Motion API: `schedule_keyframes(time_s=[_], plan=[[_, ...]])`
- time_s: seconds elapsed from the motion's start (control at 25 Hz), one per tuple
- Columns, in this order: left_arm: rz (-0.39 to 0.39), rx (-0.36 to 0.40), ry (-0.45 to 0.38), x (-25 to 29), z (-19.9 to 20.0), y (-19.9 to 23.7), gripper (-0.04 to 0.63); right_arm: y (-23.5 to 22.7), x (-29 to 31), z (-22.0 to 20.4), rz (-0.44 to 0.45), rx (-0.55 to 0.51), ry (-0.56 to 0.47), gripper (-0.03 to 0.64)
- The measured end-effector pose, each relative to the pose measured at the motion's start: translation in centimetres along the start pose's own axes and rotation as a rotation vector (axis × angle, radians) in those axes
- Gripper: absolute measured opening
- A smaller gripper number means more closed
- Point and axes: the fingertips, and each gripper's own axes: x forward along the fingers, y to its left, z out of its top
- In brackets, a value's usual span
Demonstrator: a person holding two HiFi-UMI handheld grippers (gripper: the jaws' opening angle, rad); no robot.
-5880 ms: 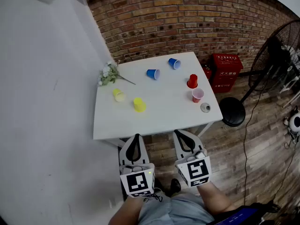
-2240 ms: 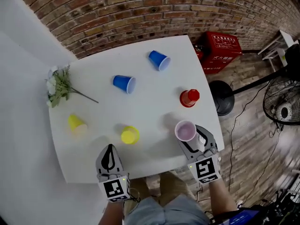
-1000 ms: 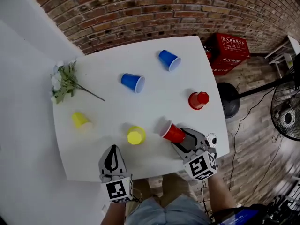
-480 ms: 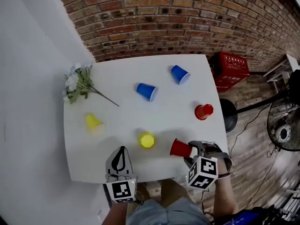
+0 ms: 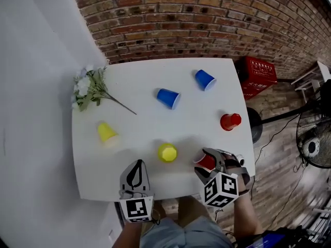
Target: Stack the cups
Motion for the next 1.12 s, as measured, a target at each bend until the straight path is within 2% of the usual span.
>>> schedule_keyframes(time_s=[0.08,0.2,0.36,0.44,0.52,0.56,0.6,0.64,0.72,0.84,0.92,1.0,1.12], plan=[[-0.008,0.001,0.001,0.2,0.1,-0.1,0.005,-0.1,-0.6,-0.5,0.011,0.05,-0.048,0.302],[-0.026,-0.006,0.018,0.6,0.1,-0.7,0.005,-0.5,-1.6,-2.8,0.022,0.207,-0.121,0.36],[-0.054,0.067,0.013,1.2,-0.2,-1.5,0.005,-2.7,-0.8,-7.2,-0.104,0.37,-0.175,0.37],[-0.059,0.076,0.019,1.5,-0.3,-2.1,0.005,-3.4,0.3,-8.3,-0.132,0.465,-0.232,0.37],[-0.061,0.081,0.031,1.6,-0.6,-2.5,0.005,-3.9,1.3,-9.4,-0.164,0.541,-0.258,0.36],[-0.062,0.086,0.034,1.5,-0.6,-2.7,0.005,-4.1,1.5,-10.0,-0.194,0.563,-0.259,0.341],[-0.062,0.092,0.033,1.5,-0.7,-2.9,0.005,-4.4,1.6,-10.5,-0.225,0.575,-0.259,0.294],[-0.061,0.097,0.031,1.5,-0.7,-3.0,0.005,-4.6,1.5,-10.9,-0.247,0.577,-0.259,0.268],[-0.059,0.1,0.034,1.5,-0.9,-3.2,0.005,-4.7,1.2,-11.1,-0.246,0.543,-0.239,0.262],[-0.058,0.086,0.05,1.4,-0.9,-3.7,0.005,-3.1,0.4,-10.4,-0.124,0.43,-0.139,0.262],[-0.068,0.068,0.038,1.4,-0.2,-4.3,0.005,-1.3,-0.4,-10.0,-0.003,0.303,-0.018,0.262],[-0.073,0.073,0.013,1.2,0.1,-4.3,0.005,0.2,-1.4,-10.3,0.079,0.171,0.13,0.261],[-0.071,0.058,0.001,0.5,0.7,-3.9,0.005,1.6,-2.6,-10.8,0.166,0.066,0.332,0.261]])
